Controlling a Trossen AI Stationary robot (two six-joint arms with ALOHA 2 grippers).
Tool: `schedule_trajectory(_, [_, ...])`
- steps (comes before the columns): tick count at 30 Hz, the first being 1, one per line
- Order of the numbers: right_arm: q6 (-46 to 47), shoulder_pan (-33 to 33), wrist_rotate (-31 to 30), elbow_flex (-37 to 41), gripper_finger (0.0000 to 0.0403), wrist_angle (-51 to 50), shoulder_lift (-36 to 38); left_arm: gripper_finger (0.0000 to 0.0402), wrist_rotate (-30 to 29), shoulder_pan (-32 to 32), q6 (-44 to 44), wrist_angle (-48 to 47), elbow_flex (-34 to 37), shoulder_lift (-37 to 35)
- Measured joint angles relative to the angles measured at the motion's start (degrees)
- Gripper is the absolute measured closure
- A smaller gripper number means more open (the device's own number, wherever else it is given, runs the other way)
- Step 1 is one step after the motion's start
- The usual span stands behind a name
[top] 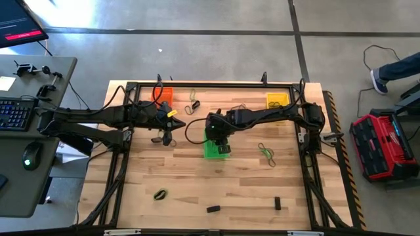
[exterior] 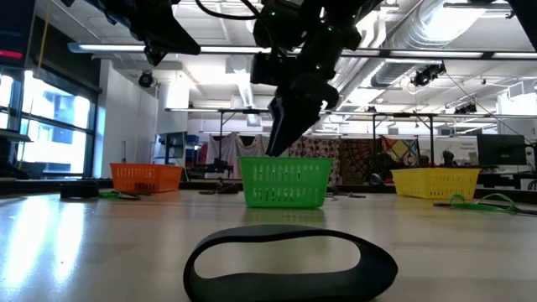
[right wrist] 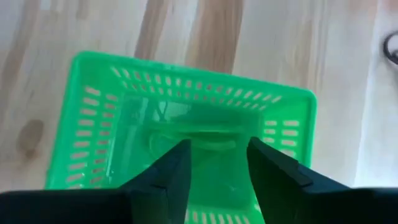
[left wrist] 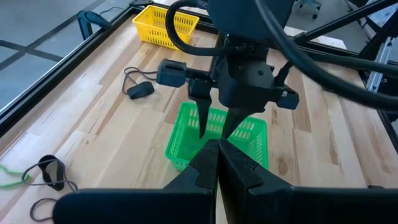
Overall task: Sort rubber bands into baskets
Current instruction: Put the black rubber band into the orange bin
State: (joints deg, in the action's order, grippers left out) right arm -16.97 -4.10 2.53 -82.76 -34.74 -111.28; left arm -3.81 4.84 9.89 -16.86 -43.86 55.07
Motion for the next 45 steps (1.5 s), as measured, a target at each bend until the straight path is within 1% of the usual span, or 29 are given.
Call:
schedule_trajectory(2, [-0.02, 0.00, -0.59, -0.05, 0.0256, -1.07, 0.00, 0.0401, -0.02, 0.00, 0.00, 0.00, 0.00, 0.00])
schedule_trajectory(4, [-0.04, -0.04, -0.83, -0.89, 0.0269, -3.26, 0.00, 0.0402, -0.02, 0.00, -0.02, -0.02, 0.00, 0.00])
schedule_trajectory(6, [-0.08, -0.04, -0.84, -2.00, 0.0300, -4.57, 0.10, 0.0402, -0.02, 0.00, -0.02, 0.01, 0.00, 0.00])
schedule_trajectory(9, [-0.16, -0.08, -0.84, -3.46, 0.0372, -6.06, 0.48, 0.0401, 0.05, 0.00, 0.39, 0.54, 0.00, 0.00])
schedule_trajectory(10, [-0.39, -0.24, -0.82, -3.90, 0.0387, -6.29, 0.48, 0.0402, 0.22, 0.00, 0.52, 0.63, -0.02, 0.00])
schedule_trajectory(11, [-0.39, -0.39, -0.73, -4.30, 0.0392, -6.70, 0.48, 0.0401, 0.46, 0.00, 0.80, 0.55, -0.02, 0.00])
schedule_trajectory(13, [0.68, -0.78, -0.19, -4.57, 0.0389, -6.60, 0.48, 0.0402, 1.05, 0.00, 1.01, 0.21, -0.21, 0.00])
schedule_trajectory(17, [2.08, -2.39, 2.27, -3.15, 0.0400, -3.22, 0.50, 0.0402, 2.00, -0.05, 1.35, 0.12, -0.26, 0.00])
schedule_trajectory(22, [4.65, -3.97, 2.40, 0.03, 0.0402, 2.80, 1.43, 0.0402, 2.05, -0.66, 1.56, -0.59, -0.28, -0.02])
schedule_trajectory(25, [7.13, -4.59, 4.03, 3.67, 0.0403, 7.62, 4.72, 0.0402, 2.04, -1.21, 2.57, -1.39, -0.28, -0.02])
schedule_trajectory(29, [11.22, -5.59, 4.66, 11.24, 0.0403, 15.53, 11.20, 0.0401, 1.65, -2.87, 2.58, -1.95, -0.28, -0.02])
schedule_trajectory(32, [14.29, -6.40, 4.39, 17.39, 0.0403, 18.64, 16.56, 0.0401, 1.66, -5.16, 2.68, -2.14, -0.28, -0.02])
schedule_trajectory(36, [16.79, -6.53, 1.14, 23.93, 0.0403, 19.56, 23.62, 0.0402, 1.86, -9.63, 5.06, -3.98, -0.28, -0.02])
schedule_trajectory(38, [17.42, -6.49, -0.15, 26.52, 0.0403, 19.55, 26.54, 0.0402, 1.72, -11.95, 7.61, -5.61, -0.28, -0.02])
schedule_trajectory(45, [18.61, -6.52, -5.54, 32.36, 0.0403, 19.55, 34.08, 0.0401, -2.69, -22.68, 17.71, -11.38, -0.28, -0.02])
